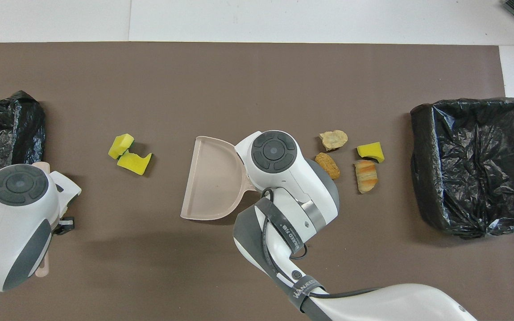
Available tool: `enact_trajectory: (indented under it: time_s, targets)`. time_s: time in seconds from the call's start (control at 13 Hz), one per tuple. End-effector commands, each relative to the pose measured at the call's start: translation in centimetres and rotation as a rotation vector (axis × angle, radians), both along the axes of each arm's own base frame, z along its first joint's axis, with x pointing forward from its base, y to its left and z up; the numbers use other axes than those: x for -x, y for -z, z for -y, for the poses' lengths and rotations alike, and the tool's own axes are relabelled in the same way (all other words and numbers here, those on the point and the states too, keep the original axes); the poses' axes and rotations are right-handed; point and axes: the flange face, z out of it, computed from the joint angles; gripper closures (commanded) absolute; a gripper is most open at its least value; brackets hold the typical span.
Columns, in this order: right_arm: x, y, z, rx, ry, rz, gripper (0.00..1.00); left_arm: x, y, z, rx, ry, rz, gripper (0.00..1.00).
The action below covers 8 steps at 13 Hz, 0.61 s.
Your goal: Sweep and dump trash in bin
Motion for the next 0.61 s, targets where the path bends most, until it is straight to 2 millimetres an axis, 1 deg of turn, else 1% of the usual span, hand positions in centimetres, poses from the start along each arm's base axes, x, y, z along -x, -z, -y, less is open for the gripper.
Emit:
enact_trajectory:
  time_s: [0.0, 0.08, 0.31, 0.54]
  targets:
    - [0.1, 0.1, 0.9, 0.013, -0.004, -0.003, 1.00, 4.9, -0.1, -1.1, -0.103, 0.066, 0.007, 1.00]
    - [0.1, 0.1, 1.0, 0.012, -0.017, -0.004, 1.00, 5.5, 0.7, -1.3, -0.098, 0.071, 0.010, 1.00]
    - [-0.2, 0.1, 1.4, 0.011, -0.017, -0.004, 1.00, 5.7, 2.3, -1.2, -0.074, 0.081, 0.029, 1.00]
    - [-0.6, 0.1, 1.7, 0.009, -0.042, -0.005, 1.00, 5.6, 4.9, -1.4, -0.040, 0.065, 0.058, 1.00]
